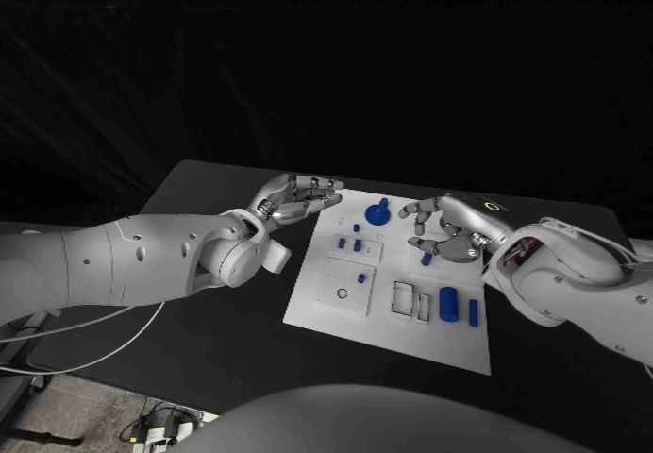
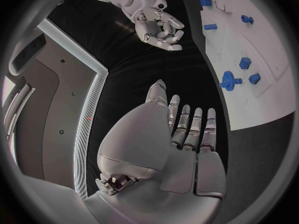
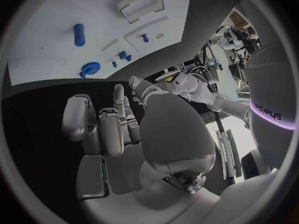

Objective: Assemble the parts on the task board

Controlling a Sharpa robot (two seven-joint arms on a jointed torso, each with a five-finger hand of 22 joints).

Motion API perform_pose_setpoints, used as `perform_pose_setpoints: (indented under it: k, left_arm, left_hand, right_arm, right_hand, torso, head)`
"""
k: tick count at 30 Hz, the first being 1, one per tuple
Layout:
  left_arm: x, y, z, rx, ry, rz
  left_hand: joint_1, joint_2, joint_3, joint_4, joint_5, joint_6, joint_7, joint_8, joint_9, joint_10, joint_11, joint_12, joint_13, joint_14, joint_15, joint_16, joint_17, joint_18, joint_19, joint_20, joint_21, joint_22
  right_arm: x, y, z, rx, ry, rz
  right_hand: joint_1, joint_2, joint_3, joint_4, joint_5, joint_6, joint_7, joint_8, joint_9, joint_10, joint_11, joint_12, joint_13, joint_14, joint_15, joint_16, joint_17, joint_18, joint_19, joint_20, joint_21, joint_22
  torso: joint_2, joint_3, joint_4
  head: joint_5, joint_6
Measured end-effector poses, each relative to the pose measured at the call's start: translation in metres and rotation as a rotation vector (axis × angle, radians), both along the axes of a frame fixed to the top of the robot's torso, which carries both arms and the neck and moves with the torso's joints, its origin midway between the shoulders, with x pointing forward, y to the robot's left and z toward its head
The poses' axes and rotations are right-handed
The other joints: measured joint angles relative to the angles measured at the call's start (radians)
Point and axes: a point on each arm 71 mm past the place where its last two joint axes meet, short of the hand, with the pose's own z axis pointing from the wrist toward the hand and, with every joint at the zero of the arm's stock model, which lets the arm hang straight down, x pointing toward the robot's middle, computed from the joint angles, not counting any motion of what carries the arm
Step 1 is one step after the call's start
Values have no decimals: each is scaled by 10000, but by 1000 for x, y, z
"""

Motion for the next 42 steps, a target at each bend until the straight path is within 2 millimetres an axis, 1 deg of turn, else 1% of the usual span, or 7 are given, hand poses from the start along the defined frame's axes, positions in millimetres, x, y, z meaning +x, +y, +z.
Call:
perform_pose_setpoints:
  k: [8,17,25,30,33,39,42]
  left_arm:
    - [0,-6,-1,99,-212,-218]
    - [-3,-9,1,146,-622,-426]
    - [-4,-10,2,172,-796,-473]
    - [-5,-10,2,190,-824,-485]
    - [-5,-10,2,198,-831,-491]
    - [-5,-11,1,208,-836,-499]
    - [-5,-11,1,210,-836,-505]
  left_hand:
    - [251,13,0,0,85,23,-23,50,13,104,21,225,5,433,-216,522,67,0,642,-2,228,141]
    - [355,39,0,0,240,129,-55,107,13,236,13,349,7,627,-269,620,67,-1,868,-19,279,62]
    - [354,38,0,0,267,129,-55,107,13,238,14,349,7,627,-269,620,66,0,904,17,279,45]
    - [354,38,0,0,267,129,-55,107,12,238,14,349,6,627,-269,620,66,-1,903,17,279,45]
    - [354,38,0,0,267,128,-55,107,12,238,14,349,6,627,-269,620,66,0,903,17,279,45]
    - [354,38,0,0,267,128,-55,107,12,238,14,349,6,627,-269,620,65,0,903,17,279,45]
    - [354,38,0,0,267,128,-55,107,12,238,14,349,6,662,-234,620,65,-1,903,17,279,36]
  right_arm:
    - [14,-42,14,39,-303,-938]
    - [19,-64,-2,150,-249,-1412]
    - [16,-61,-27,256,113,-1353]
    - [17,-58,-38,250,348,-1355]
    - [17,-55,-43,164,526,-1324]
    - [19,-49,-52,-152,966,-1247]
    - [19,-46,-58,-349,1247,-1194]
  right_hand:
    - [4,-27,89,274,-369,910,13,227,-157,979,-405,262,-93,197,-304,332,0,-1,743,-364,967,-1]
    - [-269,-300,-189,768,-927,1081,94,147,-397,1481,-406,302,-197,198,-374,191,-1,-2,673,-369,745,-2]
    - [-162,-338,-449,888,-548,1467,136,115,-537,1763,-489,2321,1634,-90,-441,-252,-2,-1,88,-415,-65,-3]
    - [-89,-305,-401,937,-227,1489,276,142,-529,208,-252,1034,929,-158,-253,-283,-29,-2,-6,-321,-205,-3]
    - [-197,-413,-502,1086,-341,1190,340,-33,-587,-860,136,-17,355,-289,46,-385,-202,-2,-201,-126,-498,-4]
    - [-236,-451,-882,979,-525,612,375,-65,-731,-1961,456,-843,-198,-428,185,-463,-389,-1,-430,103,-911,-4]
    - [-131,-408,-988,874,13,612,374,-65,-741,-2135,523,-985,-371,-482,238,-463,-424,146,-467,141,-995,-4]
  torso:
    - [2,6,-6]
    - [11,17,-7]
    - [12,22,0]
    - [16,24,0]
    - [16,23,3]
    - [12,19,12]
    - [10,13,13]
  head:
    - [-606,0]
    - [-1099,0]
    - [-1198,0]
    - [-1178,0]
    - [-1167,0]
    - [-1172,0]
    - [-1179,0]
